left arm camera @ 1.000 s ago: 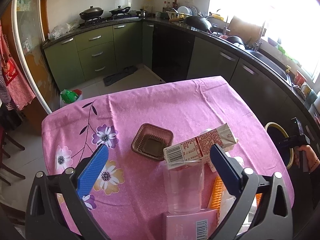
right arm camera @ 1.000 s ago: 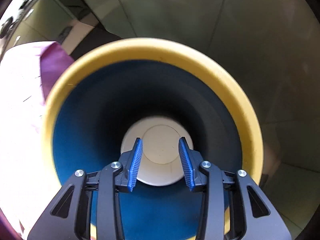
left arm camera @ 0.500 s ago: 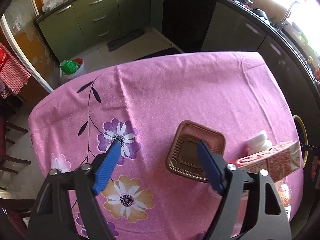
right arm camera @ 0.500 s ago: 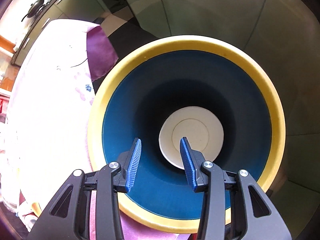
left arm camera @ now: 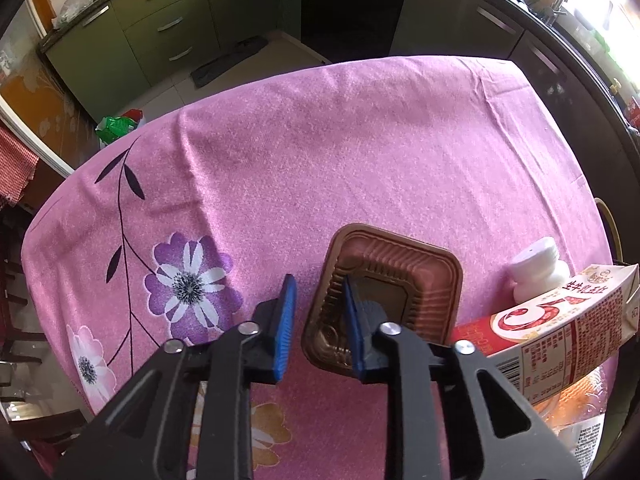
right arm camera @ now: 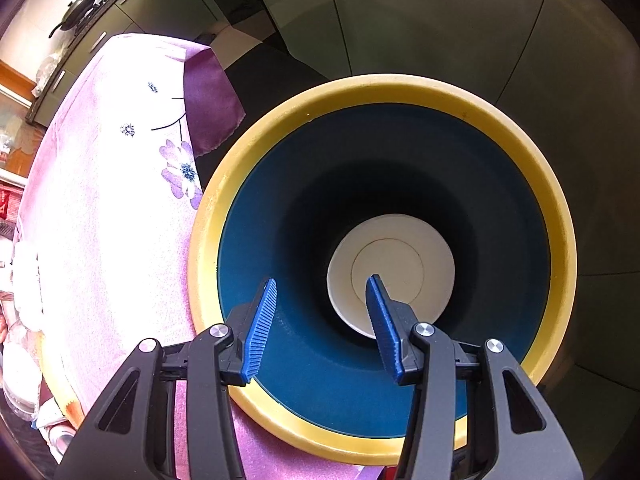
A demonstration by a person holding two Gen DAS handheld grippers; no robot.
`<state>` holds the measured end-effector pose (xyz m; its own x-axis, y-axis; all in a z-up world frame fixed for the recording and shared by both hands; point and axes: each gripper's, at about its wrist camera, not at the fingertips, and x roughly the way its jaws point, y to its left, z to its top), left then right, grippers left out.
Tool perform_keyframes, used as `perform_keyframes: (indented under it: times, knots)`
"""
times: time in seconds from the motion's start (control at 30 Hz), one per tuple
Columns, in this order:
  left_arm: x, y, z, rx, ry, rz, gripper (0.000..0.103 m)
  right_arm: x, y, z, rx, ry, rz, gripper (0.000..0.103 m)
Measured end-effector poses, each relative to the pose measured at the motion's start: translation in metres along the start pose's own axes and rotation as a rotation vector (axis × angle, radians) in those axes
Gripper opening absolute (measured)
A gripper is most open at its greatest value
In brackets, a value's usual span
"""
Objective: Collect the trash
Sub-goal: 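Grasp the brown plastic tray with the left gripper, then carry the brown tray over the bin and open the left gripper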
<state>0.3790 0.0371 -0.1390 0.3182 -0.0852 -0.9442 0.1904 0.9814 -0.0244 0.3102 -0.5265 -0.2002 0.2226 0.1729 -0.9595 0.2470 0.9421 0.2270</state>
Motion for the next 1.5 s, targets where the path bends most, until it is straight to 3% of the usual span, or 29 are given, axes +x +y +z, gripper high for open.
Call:
perform_keyframes:
  times: [0.07,0.37,0.57,0.73,0.93,1.2,1.4,1.5]
  knots:
    - [-0.001,0.0,0.001,0.003,-0.005,0.009,0.005,0.0,0.0,0.0,-0.001,0.001,0.003,0.047]
    - [-0.036,0.008,0.003,-0.012,-0.128,0.08,0.004,-0.002,0.004,0.001,-0.014,-0.018,0.001,0.047]
    - [-0.084,0.013,0.001,-0.029,-0.224,0.127,0.004,-0.012,0.004,-0.002,-0.021,-0.041,0.008,0.047]
    - [-0.138,-0.014,-0.01,0.019,-0.291,0.099,0.004,-0.026,-0.001,-0.008,-0.016,-0.07,0.035,0.047]
    - [-0.17,-0.113,-0.026,0.186,-0.268,-0.086,0.004,-0.053,-0.015,-0.025,-0.022,-0.128,0.047,0.048]
    - [-0.146,-0.311,-0.034,0.477,-0.162,-0.293,0.004,-0.099,-0.042,-0.06,-0.061,-0.26,0.035,0.06]
    - [-0.092,-0.435,-0.03,0.593,-0.069,-0.322,0.004,-0.121,-0.072,-0.082,-0.057,-0.32,0.047,0.061]
    - [-0.059,-0.474,-0.024,0.616,-0.032,-0.306,0.004,-0.126,-0.089,-0.091,-0.041,-0.332,0.061,0.061]
